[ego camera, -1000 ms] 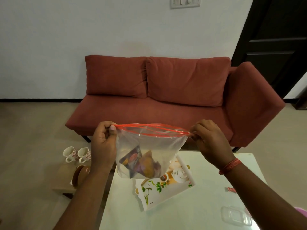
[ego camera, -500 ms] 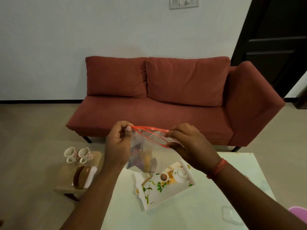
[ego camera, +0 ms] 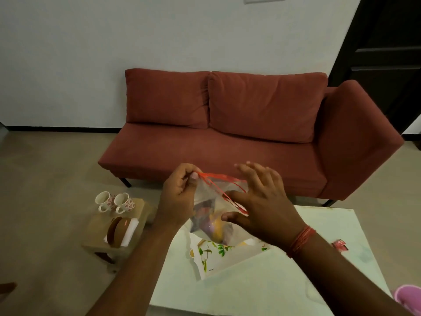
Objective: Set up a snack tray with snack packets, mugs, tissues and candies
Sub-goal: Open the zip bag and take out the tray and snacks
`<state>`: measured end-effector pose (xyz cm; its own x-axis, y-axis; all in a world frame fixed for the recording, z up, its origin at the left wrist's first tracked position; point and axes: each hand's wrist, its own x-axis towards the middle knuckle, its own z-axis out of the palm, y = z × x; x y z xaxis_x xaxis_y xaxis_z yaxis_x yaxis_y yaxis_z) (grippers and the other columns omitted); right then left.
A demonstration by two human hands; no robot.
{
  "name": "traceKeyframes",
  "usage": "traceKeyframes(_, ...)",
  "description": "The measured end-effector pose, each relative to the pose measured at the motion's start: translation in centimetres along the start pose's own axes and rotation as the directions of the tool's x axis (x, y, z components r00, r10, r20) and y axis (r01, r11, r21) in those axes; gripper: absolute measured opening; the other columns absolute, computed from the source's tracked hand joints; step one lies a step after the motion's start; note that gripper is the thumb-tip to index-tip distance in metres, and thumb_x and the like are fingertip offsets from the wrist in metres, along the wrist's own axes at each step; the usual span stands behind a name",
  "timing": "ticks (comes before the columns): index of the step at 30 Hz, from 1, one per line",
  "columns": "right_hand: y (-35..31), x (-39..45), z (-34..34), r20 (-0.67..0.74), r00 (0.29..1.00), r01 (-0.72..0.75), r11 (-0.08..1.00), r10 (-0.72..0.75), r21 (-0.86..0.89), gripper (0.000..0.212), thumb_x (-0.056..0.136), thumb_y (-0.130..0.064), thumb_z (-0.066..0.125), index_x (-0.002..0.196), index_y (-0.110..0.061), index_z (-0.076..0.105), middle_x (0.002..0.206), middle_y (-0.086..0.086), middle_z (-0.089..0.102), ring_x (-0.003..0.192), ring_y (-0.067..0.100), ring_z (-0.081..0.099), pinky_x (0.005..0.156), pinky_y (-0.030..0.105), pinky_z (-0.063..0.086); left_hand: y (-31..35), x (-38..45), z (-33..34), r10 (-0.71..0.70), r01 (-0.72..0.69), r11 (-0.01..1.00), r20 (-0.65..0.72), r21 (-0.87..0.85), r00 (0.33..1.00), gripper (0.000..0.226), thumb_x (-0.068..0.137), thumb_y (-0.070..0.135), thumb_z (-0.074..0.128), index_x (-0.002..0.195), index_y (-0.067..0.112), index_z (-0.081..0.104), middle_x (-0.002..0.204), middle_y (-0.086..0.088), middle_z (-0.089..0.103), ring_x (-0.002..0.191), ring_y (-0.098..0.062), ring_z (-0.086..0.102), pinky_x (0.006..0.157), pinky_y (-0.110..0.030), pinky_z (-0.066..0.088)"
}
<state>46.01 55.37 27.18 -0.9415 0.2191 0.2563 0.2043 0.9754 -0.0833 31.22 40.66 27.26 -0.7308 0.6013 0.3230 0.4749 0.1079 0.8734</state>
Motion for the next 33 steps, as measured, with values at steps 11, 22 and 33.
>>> traceKeyframes(11,2.3,1.3,0.8,0.301,0.950,-0.038,0.930,-0.080,0.366,0.045,0.090,-0.023,0.061,0.132,-0.033,0.050,0.123,-0.010,0.064,0.101,0.010,0.062,0.090,0.030,0.050,-0.8,0.1,0.1,0.048,-0.022,0.984,0.147,-0.175,0.988,0.031,0.094,0.011,0.049,0.087,0.038,0.063,0.091,0.007,0.065,0.089,-0.011,0.060,0.084,-0.022,0.048)
traceKeyframes(22,0.0,0.5,2.2,0.150,0.966,-0.257,0.824,0.210,0.506,0.054,0.086,0.005,0.049,0.134,-0.020,0.054,0.103,0.000,0.069,0.094,0.016,0.064,0.088,0.031,0.054,0.2,-3.9,3.8,-0.417,0.422,0.907,0.147,-0.003,0.897,0.095,0.074,0.063,0.057,0.151,0.041,0.007,0.161,0.009,0.016,0.146,-0.013,0.024,0.110,-0.035,0.033)
traceKeyframes(33,-0.1,-0.2,3.7,0.152,0.957,-0.288,0.856,0.246,0.430,0.059,0.091,-0.001,0.055,0.144,-0.024,0.043,0.127,0.000,0.063,0.111,0.018,0.062,0.098,0.027,0.047,0.6,-3.6,8.2,-0.612,0.617,0.784,0.258,0.071,0.747,0.073,0.092,0.056,0.049,0.152,0.038,0.012,0.157,0.003,0.033,0.138,-0.028,0.042,0.108,-0.045,0.042)
